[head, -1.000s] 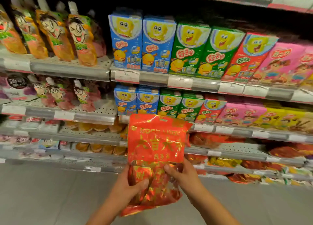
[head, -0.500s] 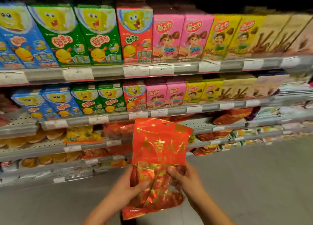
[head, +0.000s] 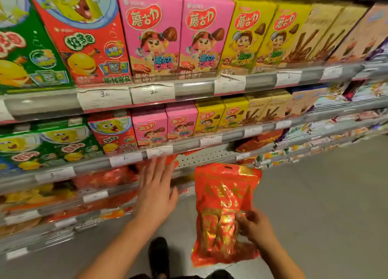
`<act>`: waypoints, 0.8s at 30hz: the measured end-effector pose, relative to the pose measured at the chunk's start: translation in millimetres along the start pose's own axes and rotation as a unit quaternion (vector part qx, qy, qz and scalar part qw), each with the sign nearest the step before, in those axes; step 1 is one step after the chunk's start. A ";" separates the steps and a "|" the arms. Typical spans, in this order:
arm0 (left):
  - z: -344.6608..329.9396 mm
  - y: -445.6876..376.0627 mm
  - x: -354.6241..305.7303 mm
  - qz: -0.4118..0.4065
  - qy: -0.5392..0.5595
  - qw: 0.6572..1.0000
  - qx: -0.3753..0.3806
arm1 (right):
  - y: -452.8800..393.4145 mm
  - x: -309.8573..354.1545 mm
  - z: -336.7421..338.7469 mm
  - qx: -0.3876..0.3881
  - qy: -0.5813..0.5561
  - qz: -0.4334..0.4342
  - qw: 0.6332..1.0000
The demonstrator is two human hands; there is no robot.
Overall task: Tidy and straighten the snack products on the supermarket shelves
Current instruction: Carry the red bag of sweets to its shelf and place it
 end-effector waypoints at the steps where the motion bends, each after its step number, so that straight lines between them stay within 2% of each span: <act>1: -7.0 -6.2 -2.0 -0.001 -0.018 1.000 0.012 | -9.8 -2.6 7.0 -0.012 0.006 -0.006 1.000; 8: -40.5 -21.8 10.0 0.081 -0.089 0.991 0.053 | -70.8 -5.8 22.3 0.001 0.029 -0.034 0.999; 13: -51.8 -24.0 0.1 0.154 -0.086 0.978 0.115 | -124.6 22.8 12.1 0.070 0.037 -0.016 0.997; 19: -35.1 -42.6 -21.8 0.247 -0.114 0.960 0.059 | -180.7 53.8 -1.6 0.123 0.009 -0.002 0.992; 24: -42.7 -56.8 -35.2 0.318 -0.097 0.938 0.102 | -217.1 64.3 -2.4 0.133 0.003 0.038 0.990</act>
Point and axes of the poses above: each hand's wrist, its own y-axis away from the middle knuckle, its own z-axis out of the back of the hand, x = y × z, the point moved 8 cm from there along -y, towards the middle knuckle, and after that the axes turned 9 degrees about -y, right-handed, at the moved point
